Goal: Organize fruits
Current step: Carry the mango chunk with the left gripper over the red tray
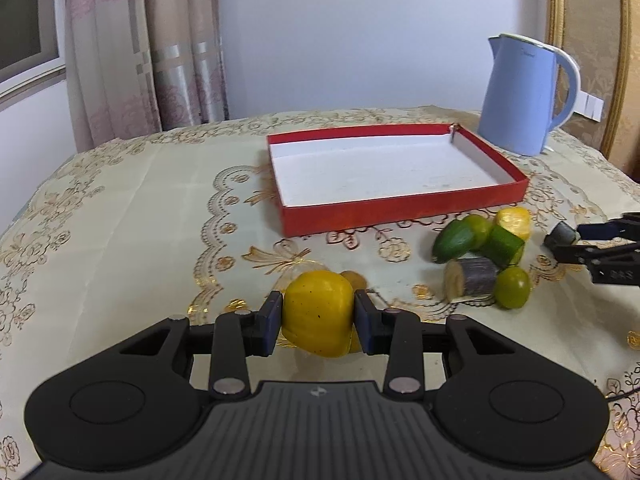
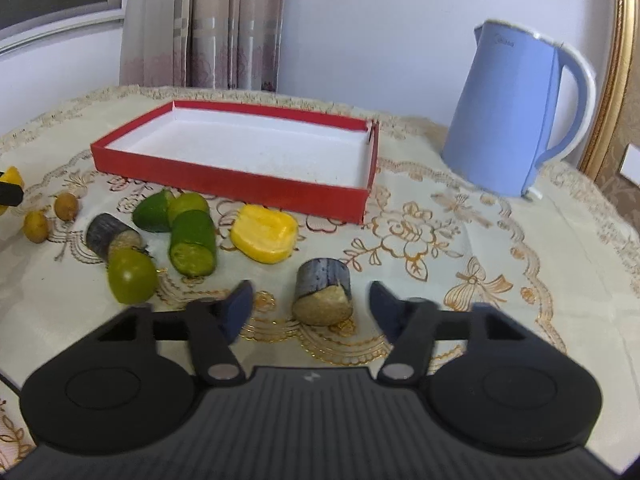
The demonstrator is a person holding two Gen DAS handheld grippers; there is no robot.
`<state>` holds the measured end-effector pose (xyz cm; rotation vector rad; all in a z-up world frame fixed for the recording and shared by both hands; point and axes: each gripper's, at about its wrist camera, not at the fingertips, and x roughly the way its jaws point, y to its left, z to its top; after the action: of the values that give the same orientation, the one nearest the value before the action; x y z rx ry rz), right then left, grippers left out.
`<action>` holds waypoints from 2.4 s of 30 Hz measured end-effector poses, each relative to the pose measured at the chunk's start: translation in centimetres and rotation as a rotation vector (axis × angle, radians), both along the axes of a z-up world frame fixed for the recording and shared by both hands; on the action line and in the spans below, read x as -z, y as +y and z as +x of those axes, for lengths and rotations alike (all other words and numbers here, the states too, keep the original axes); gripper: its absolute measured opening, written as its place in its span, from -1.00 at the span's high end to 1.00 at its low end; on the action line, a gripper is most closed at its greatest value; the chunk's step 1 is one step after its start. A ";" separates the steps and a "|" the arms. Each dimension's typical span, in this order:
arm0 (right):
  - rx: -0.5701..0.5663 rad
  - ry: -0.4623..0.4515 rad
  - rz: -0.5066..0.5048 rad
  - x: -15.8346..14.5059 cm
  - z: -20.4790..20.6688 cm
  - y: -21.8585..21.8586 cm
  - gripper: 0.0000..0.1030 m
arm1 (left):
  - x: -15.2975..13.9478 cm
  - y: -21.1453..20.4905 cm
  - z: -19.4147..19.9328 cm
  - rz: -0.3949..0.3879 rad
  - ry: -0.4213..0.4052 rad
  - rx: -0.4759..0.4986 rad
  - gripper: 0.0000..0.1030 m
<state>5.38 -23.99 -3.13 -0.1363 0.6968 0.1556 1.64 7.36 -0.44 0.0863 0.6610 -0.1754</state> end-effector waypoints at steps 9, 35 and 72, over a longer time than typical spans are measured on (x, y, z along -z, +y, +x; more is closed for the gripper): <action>0.011 0.021 0.033 0.7 1.2 -0.7 0.37 | 0.0 -0.8 0.0 0.009 -0.007 0.009 0.29; -0.031 -0.095 0.043 -2.2 -1.3 0.1 0.37 | -1.5 -2.5 0.7 -0.020 -0.053 0.004 0.29; -0.043 -0.069 0.070 -1.9 -1.1 -0.5 0.37 | -2.9 -6.2 7.7 0.018 -0.096 0.026 0.29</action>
<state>4.25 -24.51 -1.25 -0.0891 0.6187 0.2149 9.37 1.14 2.50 0.1197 0.5663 -0.1896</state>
